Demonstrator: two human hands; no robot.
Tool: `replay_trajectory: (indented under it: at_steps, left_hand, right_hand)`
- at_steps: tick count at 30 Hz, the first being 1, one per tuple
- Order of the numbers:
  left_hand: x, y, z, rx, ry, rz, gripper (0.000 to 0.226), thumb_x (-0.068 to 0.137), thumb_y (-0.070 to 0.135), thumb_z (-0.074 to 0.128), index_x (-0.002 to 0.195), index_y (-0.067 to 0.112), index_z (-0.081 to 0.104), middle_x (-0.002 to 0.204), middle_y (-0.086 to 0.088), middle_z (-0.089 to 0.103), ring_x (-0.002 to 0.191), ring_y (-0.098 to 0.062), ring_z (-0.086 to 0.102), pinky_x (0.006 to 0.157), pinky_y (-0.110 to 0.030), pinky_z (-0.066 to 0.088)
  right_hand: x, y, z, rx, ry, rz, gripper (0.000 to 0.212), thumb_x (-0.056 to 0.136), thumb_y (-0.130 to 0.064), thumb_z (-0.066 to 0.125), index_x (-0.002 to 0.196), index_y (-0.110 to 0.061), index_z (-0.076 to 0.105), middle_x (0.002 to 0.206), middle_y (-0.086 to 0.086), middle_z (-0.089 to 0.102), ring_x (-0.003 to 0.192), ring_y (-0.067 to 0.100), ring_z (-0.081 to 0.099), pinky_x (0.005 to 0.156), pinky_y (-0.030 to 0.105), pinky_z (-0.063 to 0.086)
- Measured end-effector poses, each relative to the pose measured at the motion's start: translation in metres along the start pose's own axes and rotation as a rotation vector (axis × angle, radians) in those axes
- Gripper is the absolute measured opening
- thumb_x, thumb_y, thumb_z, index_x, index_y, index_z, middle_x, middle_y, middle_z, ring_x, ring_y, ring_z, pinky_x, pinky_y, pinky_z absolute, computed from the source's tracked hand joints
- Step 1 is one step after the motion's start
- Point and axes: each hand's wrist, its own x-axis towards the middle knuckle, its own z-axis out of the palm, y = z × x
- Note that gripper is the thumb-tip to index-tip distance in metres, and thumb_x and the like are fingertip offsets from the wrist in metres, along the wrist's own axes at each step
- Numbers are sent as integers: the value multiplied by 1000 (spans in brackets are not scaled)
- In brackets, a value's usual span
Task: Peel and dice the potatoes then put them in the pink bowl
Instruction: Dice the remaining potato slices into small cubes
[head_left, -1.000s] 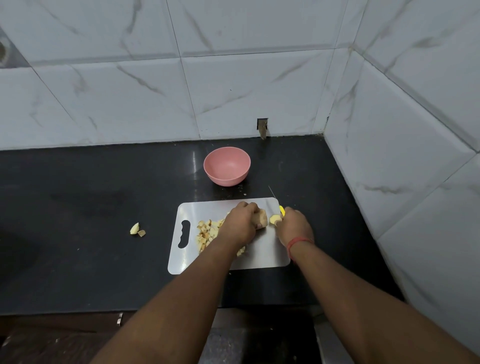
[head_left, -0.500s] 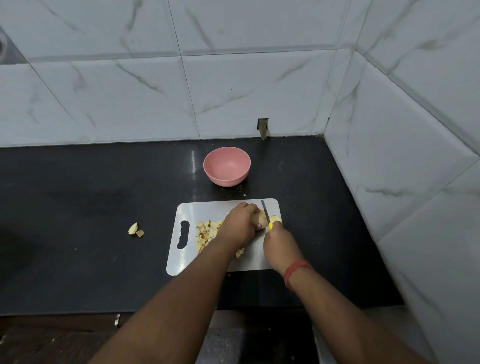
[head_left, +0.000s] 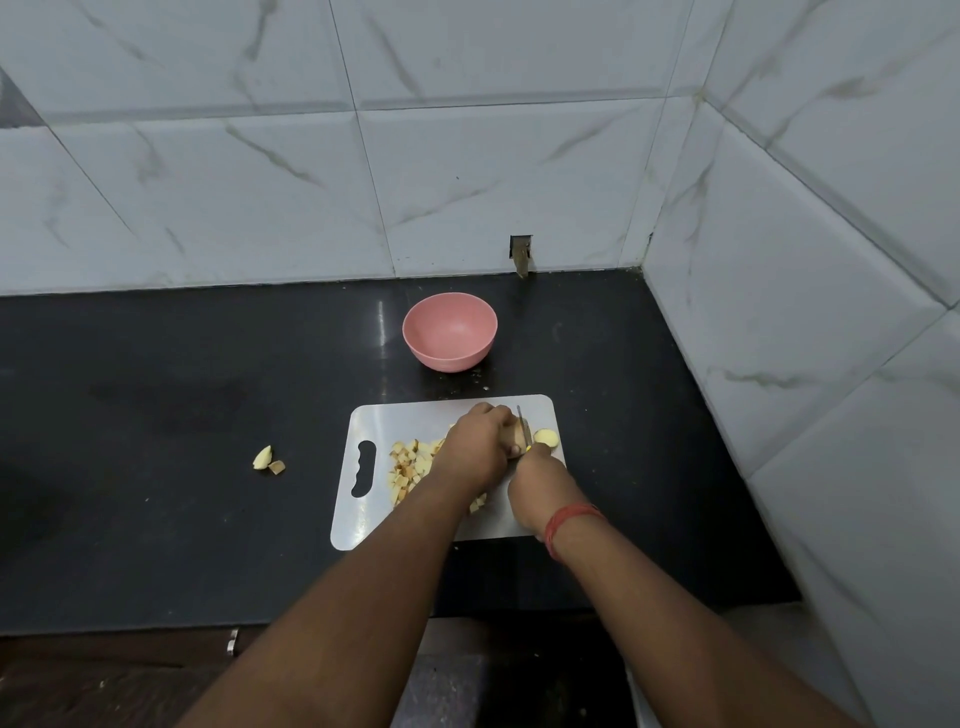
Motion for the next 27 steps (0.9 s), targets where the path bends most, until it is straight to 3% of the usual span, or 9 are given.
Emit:
replay_trajectory:
  at_steps: [3,6,8,12,15,17,21,24,27]
  left_hand:
    - [-1,-1,0,-3,15,14,44,88,17,72,131,16,59,124,-4,55,108,-24,56,92,-34,50]
    - [-4,-1,0,2,29,44,42,87,15,71,128,13,61,124,-6,56,107,-26,58,91,-35,50]
    - [-6,-1,1,3,33,56,42,84,14,73,125,13,62,123,-7,57,106,-27,58,90,-35,51]
    - [-6,-1,1,1,40,63,44,82,12,74,125,13,62,122,-7,58,106,-27,59,88,-34,50]
    - [-5,-1,2,2,32,45,46,85,13,72,129,14,60,127,-6,56,110,-26,57,94,-34,49]
    - [-4,-1,1,-11,28,23,46,86,15,71,130,15,60,128,-5,55,111,-26,56,95,-34,49]
    - [-2,-1,2,-28,11,7,44,87,16,70,130,15,60,125,-6,55,111,-27,56,90,-33,47]
    - [-1,-3,3,-48,1,-21,43,89,17,70,131,17,59,124,-5,54,111,-26,55,89,-32,46]
    - [0,-4,4,-60,-14,-39,44,91,16,68,133,17,57,128,-5,52,112,-25,54,92,-33,47]
  right_hand:
    - [4,-3,-2,-40,-40,-28,32,96,-12,43,125,-1,50,114,17,58,90,28,52,73,31,38]
    - [11,-8,-13,-140,-179,13,20,97,-5,43,112,-3,55,78,8,48,64,19,42,55,25,35]
    - [12,-14,-26,-175,-257,76,14,95,2,45,100,0,57,69,8,43,56,17,40,48,23,31]
    - [17,-15,-26,-174,-287,37,30,95,1,49,123,5,60,80,13,58,69,24,56,52,22,34]
    - [19,-2,-10,-104,-186,-7,33,96,-11,48,128,-3,55,115,18,61,105,34,60,79,33,47]
    - [12,6,2,-88,-168,21,34,96,-13,47,128,-4,53,124,18,58,113,35,57,80,33,45]
    - [-8,25,14,-79,-200,53,34,96,-11,44,130,-4,47,122,19,57,84,23,49,56,22,31]
    - [-24,36,15,-119,-218,38,33,97,-11,40,129,-7,44,104,14,51,60,12,33,53,20,26]
    - [-35,42,16,-113,-193,58,30,97,-10,38,127,-7,46,93,7,45,59,9,29,51,19,27]
